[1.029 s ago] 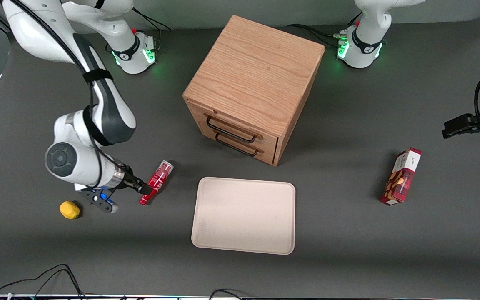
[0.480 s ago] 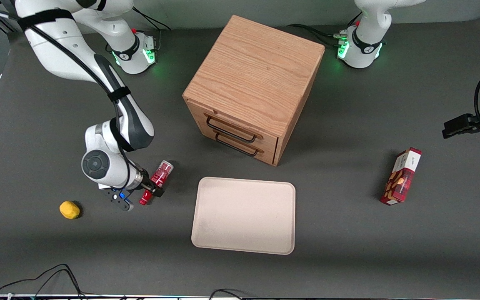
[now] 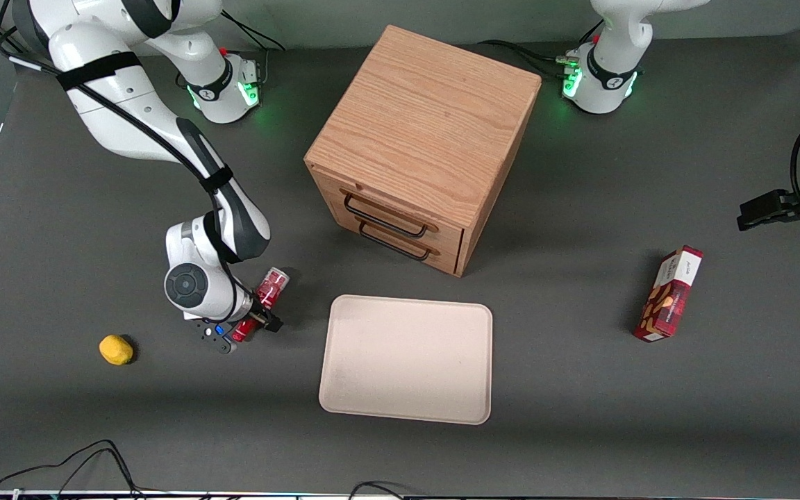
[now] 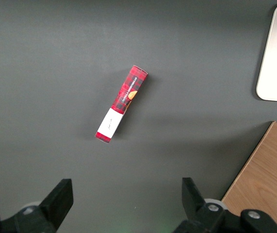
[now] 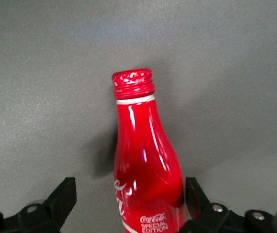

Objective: Place coke bottle on tray
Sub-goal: 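Close the right gripper around the red bottle, then lift the bottle and swing it upright with the right gripper, then carry the held bottle over the cream tray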

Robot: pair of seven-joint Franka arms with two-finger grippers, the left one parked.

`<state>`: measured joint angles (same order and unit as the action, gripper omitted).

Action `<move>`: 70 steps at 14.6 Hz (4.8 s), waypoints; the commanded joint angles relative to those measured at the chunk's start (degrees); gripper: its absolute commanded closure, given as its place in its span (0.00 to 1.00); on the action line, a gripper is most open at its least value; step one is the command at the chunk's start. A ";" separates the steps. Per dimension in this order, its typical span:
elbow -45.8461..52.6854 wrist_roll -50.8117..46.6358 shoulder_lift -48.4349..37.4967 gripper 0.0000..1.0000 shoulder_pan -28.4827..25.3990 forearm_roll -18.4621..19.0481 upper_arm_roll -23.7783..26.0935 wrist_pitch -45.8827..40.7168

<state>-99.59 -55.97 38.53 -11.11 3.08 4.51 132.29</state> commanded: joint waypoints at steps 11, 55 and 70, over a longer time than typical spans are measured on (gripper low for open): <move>-0.34 -2.04 0.23 0.28 -0.75 1.22 -0.29 0.60; 48.78 11.76 10.41 1.00 -5.93 -3.52 -0.38 -33.70; 48.70 24.23 24.84 1.00 -12.79 -3.26 -3.63 -14.17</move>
<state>-53.82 -34.21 61.77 -23.10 0.39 1.88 118.50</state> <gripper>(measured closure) 0.432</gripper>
